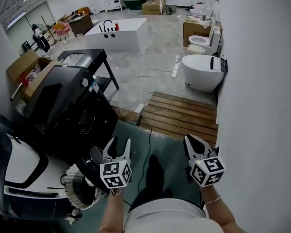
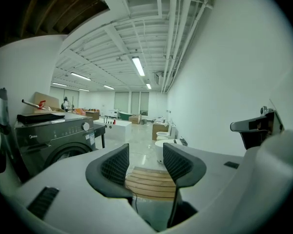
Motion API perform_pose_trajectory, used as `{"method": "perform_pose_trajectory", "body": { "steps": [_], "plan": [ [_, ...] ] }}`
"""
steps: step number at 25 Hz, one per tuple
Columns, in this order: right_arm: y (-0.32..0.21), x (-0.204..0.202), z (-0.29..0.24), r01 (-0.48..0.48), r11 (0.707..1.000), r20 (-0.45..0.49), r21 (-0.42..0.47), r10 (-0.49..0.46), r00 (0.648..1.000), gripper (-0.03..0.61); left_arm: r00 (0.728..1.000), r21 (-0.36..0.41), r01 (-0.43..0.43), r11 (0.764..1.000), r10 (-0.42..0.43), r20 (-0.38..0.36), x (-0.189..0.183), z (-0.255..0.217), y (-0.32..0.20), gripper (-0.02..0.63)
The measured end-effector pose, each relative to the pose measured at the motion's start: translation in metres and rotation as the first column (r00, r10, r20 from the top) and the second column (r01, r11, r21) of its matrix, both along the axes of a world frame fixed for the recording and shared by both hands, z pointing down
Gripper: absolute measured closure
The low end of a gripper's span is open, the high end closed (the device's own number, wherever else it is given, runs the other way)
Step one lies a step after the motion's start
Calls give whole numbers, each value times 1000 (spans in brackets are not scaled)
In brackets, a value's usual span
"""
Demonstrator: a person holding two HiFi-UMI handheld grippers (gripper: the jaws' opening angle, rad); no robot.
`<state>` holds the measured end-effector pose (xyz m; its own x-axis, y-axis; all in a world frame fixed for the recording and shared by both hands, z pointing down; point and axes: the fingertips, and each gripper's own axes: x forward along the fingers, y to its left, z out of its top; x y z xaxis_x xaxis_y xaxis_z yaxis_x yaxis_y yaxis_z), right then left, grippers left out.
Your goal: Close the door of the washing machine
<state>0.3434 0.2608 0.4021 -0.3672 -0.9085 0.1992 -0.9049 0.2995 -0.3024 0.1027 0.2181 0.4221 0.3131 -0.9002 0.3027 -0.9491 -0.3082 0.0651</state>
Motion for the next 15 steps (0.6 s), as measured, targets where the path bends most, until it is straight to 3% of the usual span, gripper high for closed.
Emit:
{"method": "perform_pose_trajectory", "body": {
  "steps": [7,15],
  "plan": [
    [-111,-20,12,36,999,-16,-26,-37,999,571,1000,-14,24,1000,-24,-4,-20,15,-105,388],
    [-259,-88,8,144,989,-31,-41,-145,989,571,996,-46,86,995,-87,-14,-68,22,-228,390]
  ]
}}
